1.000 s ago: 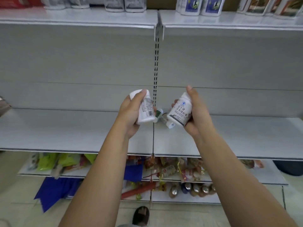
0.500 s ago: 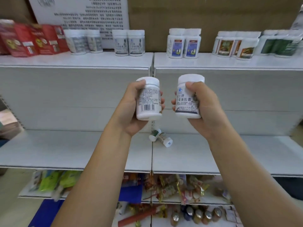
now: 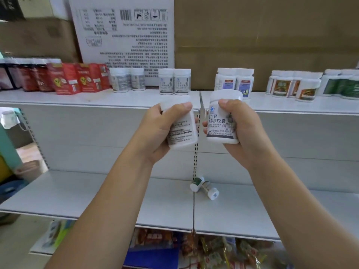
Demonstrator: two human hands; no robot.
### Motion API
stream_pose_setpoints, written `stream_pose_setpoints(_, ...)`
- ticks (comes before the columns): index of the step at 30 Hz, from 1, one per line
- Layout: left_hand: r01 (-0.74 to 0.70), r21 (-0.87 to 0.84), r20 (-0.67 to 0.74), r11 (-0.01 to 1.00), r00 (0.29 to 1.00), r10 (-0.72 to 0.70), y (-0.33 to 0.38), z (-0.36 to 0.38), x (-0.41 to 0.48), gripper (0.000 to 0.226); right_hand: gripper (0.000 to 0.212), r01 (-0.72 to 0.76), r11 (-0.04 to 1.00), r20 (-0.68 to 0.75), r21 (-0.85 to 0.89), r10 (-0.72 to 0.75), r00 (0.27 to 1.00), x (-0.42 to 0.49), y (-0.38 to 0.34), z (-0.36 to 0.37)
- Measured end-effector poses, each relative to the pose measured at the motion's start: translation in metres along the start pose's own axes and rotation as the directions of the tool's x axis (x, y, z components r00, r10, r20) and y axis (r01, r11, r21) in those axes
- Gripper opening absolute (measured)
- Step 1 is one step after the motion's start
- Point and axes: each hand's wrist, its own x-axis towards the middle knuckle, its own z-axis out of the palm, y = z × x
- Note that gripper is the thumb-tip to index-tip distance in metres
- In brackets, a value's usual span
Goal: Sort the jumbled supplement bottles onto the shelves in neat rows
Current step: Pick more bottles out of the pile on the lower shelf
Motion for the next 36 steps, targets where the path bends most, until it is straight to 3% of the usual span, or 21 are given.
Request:
stream_pose_setpoints(2, -0.031, 0.042, 0.012, 0.999, 0.999, 0.03, 0.009, -0.004, 0.004, 0.022, 0.019, 0.036, 0.999, 0.048, 0.004, -0.036, 0.998, 0.007, 0.001, 0.009)
stream_pose_setpoints(6, -0.011, 0.12, -0.098, 0.993, 0.995, 0.022, 0.032, -0.021, 0.028, 0.021, 0.013, 0.077, 0.996, 0.065, -0.04, -0.074, 0.995, 0.03, 0.0, 0.031)
stream_pose_setpoints(10, -0.061, 0.253, -0.096, 0.966, 0.992, 0.087, 0.063, -0.066, 0.064, 0.018, 0.047, 0.08, 0.985, -0.003, -0.15, -0.081, 0.997, 0.074, 0.004, 0.056)
stream_pose_setpoints(12, -0.109, 0.33, -0.059, 0.938, 0.989, 0.136, 0.081, -0.099, 0.087, 0.016, 0.049, 0.109, 0.953, -0.038, -0.283, -0.125, 0.991, 0.102, 0.009, 0.067)
stream_pose_setpoints(17, -0.114, 0.627, 0.004, 0.771, 0.99, 0.144, 0.114, -0.176, 0.146, 0.049, 0.054, 0.093, 0.877, -0.056, -0.471, -0.135, 0.989, 0.17, 0.021, 0.089)
stream_pose_setpoints(21, -0.043, 0.783, 0.003, 0.621, 0.998, 0.066, 0.12, -0.217, 0.188, 0.07, 0.042, 0.05, 0.737, -0.022, -0.674, -0.088, 0.996, 0.212, 0.034, 0.092)
stream_pose_setpoints(24, -0.062, 0.888, 0.042, 0.455, 0.998, 0.054, 0.113, -0.233, 0.215, 0.055, 0.037, 0.045, 0.56, -0.004, -0.827, -0.085, 0.996, 0.229, 0.04, 0.093)
stream_pose_setpoints(28, -0.259, 0.949, 0.251, 0.181, 0.966, 0.066, 0.094, -0.234, 0.234, 0.052, 0.041, 0.07, 0.36, 0.063, -0.93, -0.03, 0.998, 0.237, 0.043, 0.086)
stream_pose_setpoints(31, -0.416, 0.903, 0.426, -0.108, 0.9, 0.096, 0.08, -0.237, 0.243, 0.052, 0.045, 0.163, 0.19, 0.151, -0.968, -0.078, 0.986, 0.24, 0.044, 0.078)
stream_pose_setpoints(34, -0.395, 0.85, 0.459, -0.349, 0.88, 0.122, 0.075, -0.238, 0.252, 0.056, 0.046, 0.25, 0.033, 0.243, -0.968, -0.141, 0.96, 0.246, 0.042, 0.071)
stream_pose_setpoints(36, -0.364, 0.823, 0.448, -0.437, 0.888, 0.104, 0.076, -0.24, 0.257, 0.059, 0.047, 0.284, -0.012, 0.283, -0.959, -0.145, 0.948, 0.25, 0.043, 0.067)
